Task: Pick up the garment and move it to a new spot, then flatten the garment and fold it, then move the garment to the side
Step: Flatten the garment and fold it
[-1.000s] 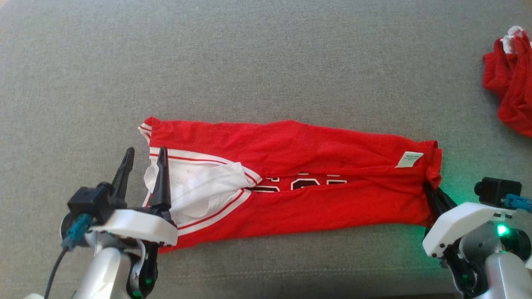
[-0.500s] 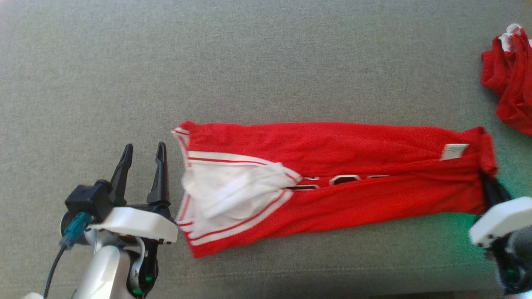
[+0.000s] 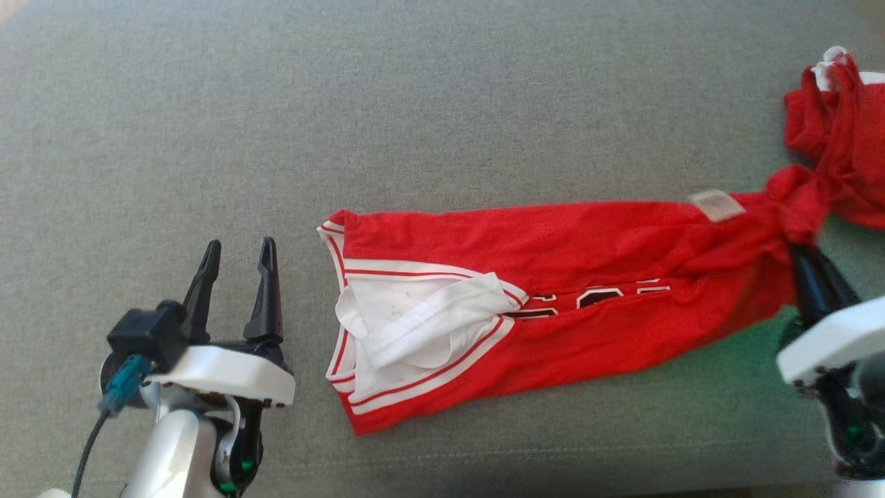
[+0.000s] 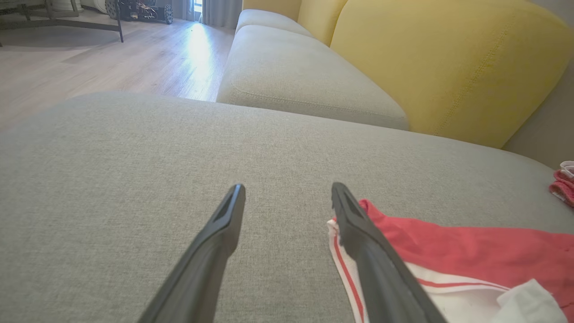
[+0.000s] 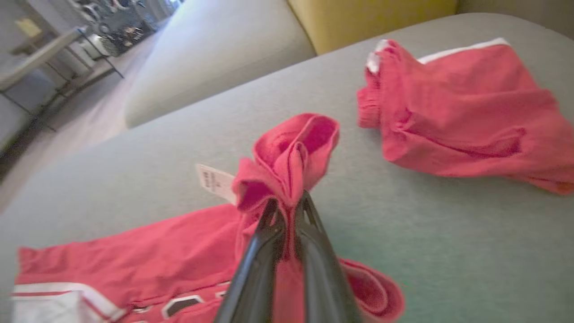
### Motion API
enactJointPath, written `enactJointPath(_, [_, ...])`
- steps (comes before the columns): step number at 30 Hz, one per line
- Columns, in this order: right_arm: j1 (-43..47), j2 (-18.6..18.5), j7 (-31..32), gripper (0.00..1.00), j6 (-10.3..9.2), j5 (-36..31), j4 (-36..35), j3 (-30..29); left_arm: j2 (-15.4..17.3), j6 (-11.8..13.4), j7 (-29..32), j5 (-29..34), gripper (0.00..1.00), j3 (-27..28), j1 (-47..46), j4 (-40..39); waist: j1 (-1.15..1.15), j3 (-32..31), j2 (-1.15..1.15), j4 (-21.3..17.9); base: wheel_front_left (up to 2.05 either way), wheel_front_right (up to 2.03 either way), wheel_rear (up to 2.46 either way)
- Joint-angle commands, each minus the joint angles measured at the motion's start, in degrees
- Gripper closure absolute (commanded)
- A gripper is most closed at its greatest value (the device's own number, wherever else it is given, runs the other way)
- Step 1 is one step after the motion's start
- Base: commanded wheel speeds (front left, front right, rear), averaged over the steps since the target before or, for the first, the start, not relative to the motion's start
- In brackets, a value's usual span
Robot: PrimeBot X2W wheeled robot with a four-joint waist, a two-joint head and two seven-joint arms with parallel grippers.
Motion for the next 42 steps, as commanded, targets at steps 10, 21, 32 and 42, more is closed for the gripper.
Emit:
enactJointPath(10, [-1.05, 0.07, 6.00, 1.00, 0.21, 14.87, -8.11, 17.54, 0.16, -0.80, -0.70, 0.90, 0.00, 1.57, -1.02, -0.78, 0.00, -1.94, 0.00, 1.02, 0.00, 0.00, 0.00])
enactJointPath(21, [-11.45, 0.36, -1.13, 1.00, 0.21, 27.25, 6.90, 42.27, -1.07, -1.63, -0.70, 0.85, 0.00, 0.41, -2.31, -0.11, 0.00, -0.98, 0.00, 6.47, 0.00, 0.00, 0.00])
enactJointPath(32, [-18.53, 0.37, -10.91, 0.59, 0.21, 30.20, 20.30, 52.04, -2.11, -2.02, -0.70, 1.24, 0.00, 0.58, -3.30, 0.06, 0.00, 0.82, 0.00, 8.48, 0.00, 0.00, 0.00])
enactJointPath(42, [-20.23, -3.49, -22.78, 0.00, 0.21, 27.58, 17.30, 48.32, -2.15, -2.44, -0.70, 2.53, 0.00, 1.94, -3.24, 0.10, 0.00, 0.36, 0.00, 5.50, 0.00, 0.00, 0.00])
